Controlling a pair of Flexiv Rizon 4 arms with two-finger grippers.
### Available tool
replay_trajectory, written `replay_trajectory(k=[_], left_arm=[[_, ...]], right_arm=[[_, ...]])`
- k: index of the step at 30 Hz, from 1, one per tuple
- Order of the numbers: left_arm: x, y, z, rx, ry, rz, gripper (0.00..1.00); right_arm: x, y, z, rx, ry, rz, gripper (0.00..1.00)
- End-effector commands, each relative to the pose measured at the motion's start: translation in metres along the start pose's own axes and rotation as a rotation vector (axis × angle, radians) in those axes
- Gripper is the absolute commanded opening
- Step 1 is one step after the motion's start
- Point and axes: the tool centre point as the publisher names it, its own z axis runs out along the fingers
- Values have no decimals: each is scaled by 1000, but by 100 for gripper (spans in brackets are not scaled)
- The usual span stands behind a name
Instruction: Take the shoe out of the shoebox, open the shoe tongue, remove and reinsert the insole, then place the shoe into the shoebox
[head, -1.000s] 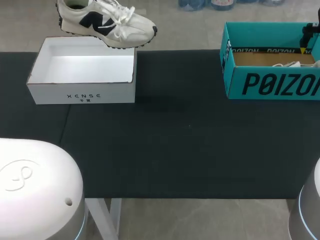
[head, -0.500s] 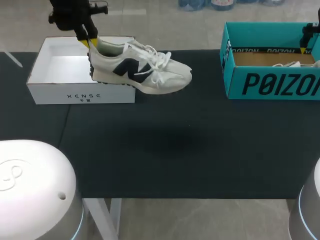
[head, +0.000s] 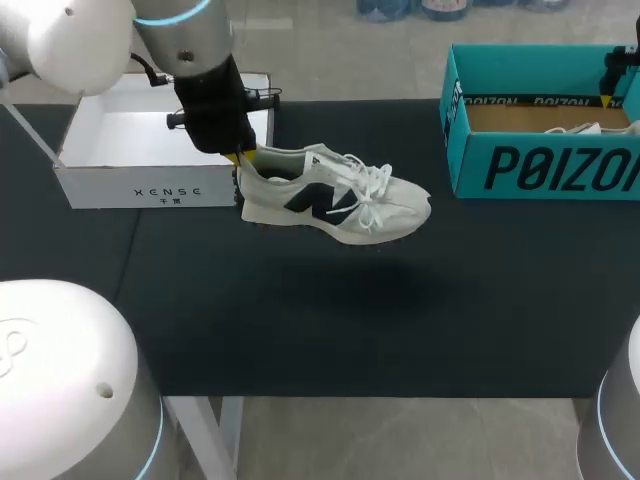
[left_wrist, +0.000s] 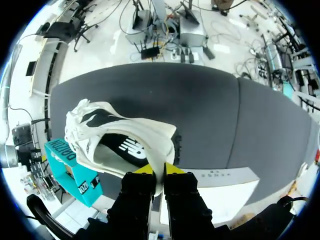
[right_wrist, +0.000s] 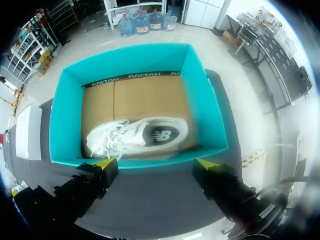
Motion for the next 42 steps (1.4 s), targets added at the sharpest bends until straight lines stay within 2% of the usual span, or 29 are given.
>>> replay_trajectory(k=[1,5,6,10,13,18,22,32,42], left_arm=[[-7,-7,26,-24,-6,-12,0],[-23,-23,49,-37,12,-29,0],[-29,-26,56,-21,6,-44,0],[-57,-39,79,-58,8,-48,0],[-77,-45,93,-53,14,-57,0],[-95,-51,111,-26,30,-110,0],[-98,-55,118,-17,43,-151,0],[-89,-59,143,-15,80,-186,0],[-83,-82,167,21,85,-156,0]], right_arm=[[0,-1,0,-2,0,1,100],[0,-1,0,-2,0,1,100],[0,-1,0,-2,0,1,100],[0,-1,0,-2,0,1,100],[0,-1,0,-2,0,1,100],[0,-1,0,-2,0,1,100],[0,-1,0,-2,0,1,100],[0,-1,0,-2,0,1,100],[0,-1,0,-2,0,1,100]])
